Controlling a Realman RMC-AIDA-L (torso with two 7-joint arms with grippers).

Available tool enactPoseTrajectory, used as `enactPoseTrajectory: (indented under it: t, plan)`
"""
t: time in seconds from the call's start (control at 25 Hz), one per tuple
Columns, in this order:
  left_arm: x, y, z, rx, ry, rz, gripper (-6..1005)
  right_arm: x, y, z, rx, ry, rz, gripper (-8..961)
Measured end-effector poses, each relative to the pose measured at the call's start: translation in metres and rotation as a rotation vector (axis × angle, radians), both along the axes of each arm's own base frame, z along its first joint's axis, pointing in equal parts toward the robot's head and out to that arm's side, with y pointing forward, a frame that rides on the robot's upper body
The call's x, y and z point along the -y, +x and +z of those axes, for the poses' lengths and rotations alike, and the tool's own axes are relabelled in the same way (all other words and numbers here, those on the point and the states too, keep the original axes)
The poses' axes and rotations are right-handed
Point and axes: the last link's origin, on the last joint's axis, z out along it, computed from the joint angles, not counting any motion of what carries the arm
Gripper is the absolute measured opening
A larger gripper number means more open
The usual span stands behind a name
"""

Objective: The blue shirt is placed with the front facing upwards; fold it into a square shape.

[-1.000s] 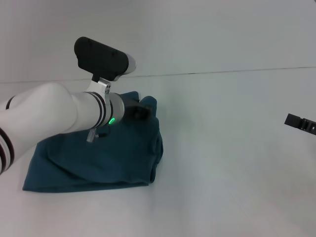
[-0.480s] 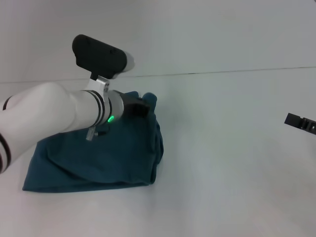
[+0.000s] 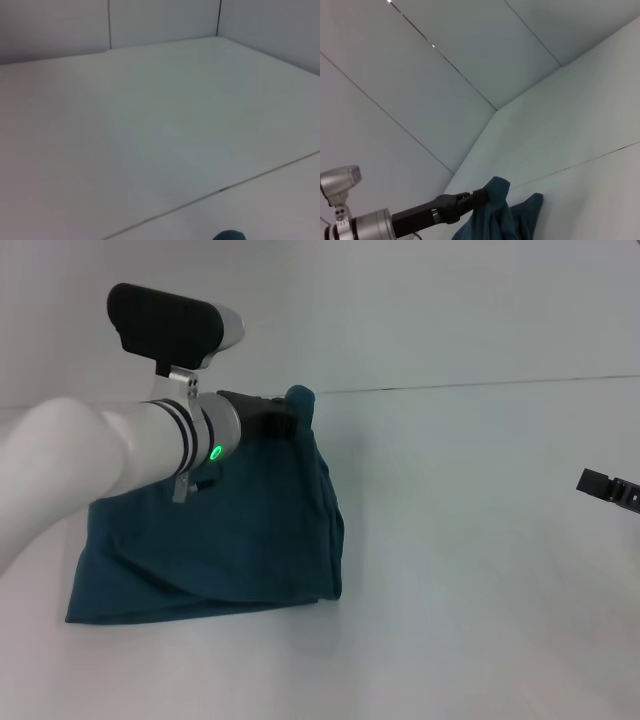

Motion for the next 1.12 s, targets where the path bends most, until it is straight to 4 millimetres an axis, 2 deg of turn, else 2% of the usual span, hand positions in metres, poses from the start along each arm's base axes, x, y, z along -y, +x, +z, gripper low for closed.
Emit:
enactPoseTrajectory:
  t: [0.2,0.48,0.84,0.96,1.12]
  plan:
    - [-0.007,-0.008,-0.009,-0.037,0.029,0.037,30,0.000,0.000,0.000,-0.004,-0.002,-0.002,647]
    - [-0.011,-0.012,-0.006,-0.023,0.081,0.057,34,-0.004,-0.003,-0.003,-0.005,0.000,-0.001,647]
    - [-0.005,-0.010,-0.016,-0.067,0.036,0.021,67,-0.009,-0.006,-0.009,-0.003,-0.012,0.000,647]
    - [-0.006,-0.009,-0.012,-0.031,0.050,0.032,78,-0.009,-0.006,-0.009,-0.002,-0.012,-0.001,647]
    - [-0.004,0.001,0.005,0.087,0.085,0.027,93,-0.009,-0.005,-0.008,0.003,-0.011,-0.006,647]
